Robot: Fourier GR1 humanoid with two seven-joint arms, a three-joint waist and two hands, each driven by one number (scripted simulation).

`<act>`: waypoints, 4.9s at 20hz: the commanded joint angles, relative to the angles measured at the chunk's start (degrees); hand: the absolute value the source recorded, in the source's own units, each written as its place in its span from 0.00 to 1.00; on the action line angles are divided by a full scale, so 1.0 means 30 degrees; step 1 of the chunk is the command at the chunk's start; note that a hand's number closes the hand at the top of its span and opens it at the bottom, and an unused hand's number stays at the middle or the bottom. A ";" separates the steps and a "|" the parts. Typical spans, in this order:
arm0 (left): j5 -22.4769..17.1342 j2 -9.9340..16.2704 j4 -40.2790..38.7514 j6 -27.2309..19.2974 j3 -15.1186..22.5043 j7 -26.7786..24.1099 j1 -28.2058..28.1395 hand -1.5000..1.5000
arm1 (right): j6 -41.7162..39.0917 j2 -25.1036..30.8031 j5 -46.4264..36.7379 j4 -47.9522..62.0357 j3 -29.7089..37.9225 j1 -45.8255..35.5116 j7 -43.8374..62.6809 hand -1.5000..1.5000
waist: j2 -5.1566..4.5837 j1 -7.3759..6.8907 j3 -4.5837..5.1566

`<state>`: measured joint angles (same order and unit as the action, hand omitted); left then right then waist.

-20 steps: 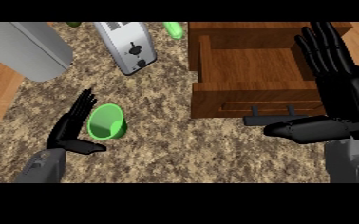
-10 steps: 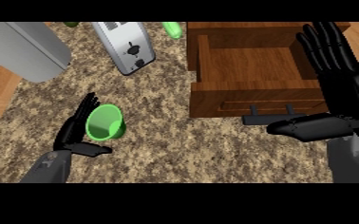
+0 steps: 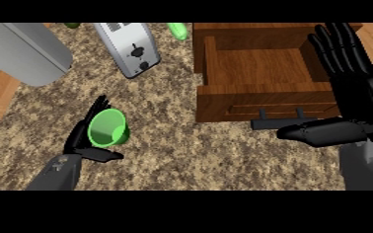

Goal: Pick up the cup, place it into the drawer and close the drawer

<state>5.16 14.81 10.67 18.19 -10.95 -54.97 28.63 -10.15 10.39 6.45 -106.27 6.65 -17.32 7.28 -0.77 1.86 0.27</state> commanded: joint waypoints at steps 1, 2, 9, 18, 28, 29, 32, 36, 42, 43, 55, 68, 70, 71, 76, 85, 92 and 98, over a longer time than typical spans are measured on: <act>0.0134 0.0080 -0.0424 0.1958 0.0058 -0.1715 0.0293 0.00 | -0.0389 0.0336 0.0294 -0.0243 0.0118 0.0057 0.0185 0.00 | -0.0049 0.0177 0.0019; 0.0188 -0.0542 -0.0315 0.1747 0.0166 -0.1740 0.0350 0.00 | -0.0227 0.0098 0.0190 0.0590 0.0320 0.0068 -0.0527 0.00 | -0.0019 -0.0006 -0.0006; -0.0322 -0.0646 0.0090 0.4991 0.0066 -0.1906 0.0527 1.00 | -0.0130 0.0121 -0.0238 -0.0280 -0.0156 0.0355 0.0033 0.00 | -0.0041 0.0071 0.0027; -0.0941 -0.1852 0.1823 -0.5850 -0.1741 -0.4019 0.0327 1.00 | -0.0514 0.0896 0.0751 0.0471 0.0930 -0.0625 0.0534 0.00 | 0.0009 -0.0111 -0.0011; -0.2992 -0.3076 0.3107 -0.3250 -0.3209 -0.4028 0.1960 1.00 | -0.0494 0.0472 0.0233 0.0411 0.0625 0.0409 -0.0474 0.00 | 0.0130 -0.0251 -0.0052; -0.3022 -0.2446 0.3412 -0.2302 -0.3111 -0.4065 0.1575 1.00 | -0.0199 0.0210 0.0466 -0.1475 0.0256 0.1284 0.0889 0.00 | 0.0244 -0.0191 -0.0052; -0.2538 -0.2729 0.4677 -0.2351 -0.2057 -0.2512 0.2480 1.00 | -0.0406 0.0828 0.0085 0.0585 0.0961 0.0102 -0.0276 0.00 | 0.0261 -0.0624 -0.0092; -0.2831 -0.3385 0.7512 -0.2914 -0.1388 0.0001 0.3666 1.00 | -0.0440 0.0955 0.0735 -0.0618 0.1291 0.0703 0.0548 0.00 | 0.0434 -0.0787 -0.0113; -0.3136 -0.4880 1.0532 -0.4947 0.0913 0.4564 0.5498 1.00 | -0.0691 0.1048 0.0618 -0.0615 0.1225 0.1159 0.0416 0.00 | 0.0435 -0.0650 -0.0110; -0.3281 -0.4891 1.0725 -0.5366 0.0512 0.5889 0.7150 1.00 | -0.0798 0.1374 0.0322 0.0661 0.1491 0.0456 -0.0223 0.00 | 0.0392 -0.0713 -0.0116; -0.5147 -0.4932 0.9511 -1.0464 0.3435 1.2144 1.3427 1.00 | -0.0444 0.0779 0.0129 0.0198 0.1209 0.0938 -0.0493 0.00 | 0.0180 -0.0017 -0.0100; -0.7190 -0.4935 0.3037 -1.2138 0.8259 1.3932 1.6048 1.00 | -0.0786 0.0386 -0.0030 0.1754 0.0545 -0.0477 -0.1722 0.00 | -0.0269 0.1528 -0.0138; -0.7256 -0.4935 0.2483 -1.1647 0.8903 1.4917 1.6319 1.00 | -0.1135 0.0437 0.0096 0.1204 0.0032 -0.0343 -0.1066 0.00 | -0.0331 0.2120 -0.0143; -0.7011 -0.4935 0.2090 -1.1262 0.9149 1.4578 1.6010 1.00 | -0.0936 0.0241 -0.0012 0.1738 0.0172 -0.0710 -0.1720 0.00 | -0.0543 0.2255 -0.0155; -0.7622 -0.4935 0.2263 -1.1349 1.0611 1.4552 1.5411 1.00 | -0.1266 0.0465 0.0360 0.1559 0.0026 -0.1424 -0.1172 0.00 | -0.0574 0.2981 -0.0138; -1.0862 -0.4935 0.3579 -1.0877 0.9645 1.2240 1.4379 0.00 | -0.3792 -0.0153 0.2939 0.1424 -0.1846 -0.2155 -0.0357 1.00 | -0.0689 0.3338 -0.0089; -1.3233 -0.4935 0.4723 -1.1221 0.8955 0.9634 1.4225 0.00 | -0.8168 0.1755 0.4213 0.1733 -0.4171 -0.1710 0.0795 1.00 | -0.0406 0.2567 -0.0082; -1.3803 -0.4935 0.3696 -1.1893 0.8541 0.8844 1.4810 0.00 | -0.9084 0.3823 -0.0084 0.1558 -0.5825 -0.0381 0.1409 0.00 | -0.0248 0.1406 -0.0102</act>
<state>-34.76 0.00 23.17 -16.75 15.68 -26.77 72.34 -35.70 18.84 12.34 -101.75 -8.37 -20.58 10.78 -1.79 8.14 0.00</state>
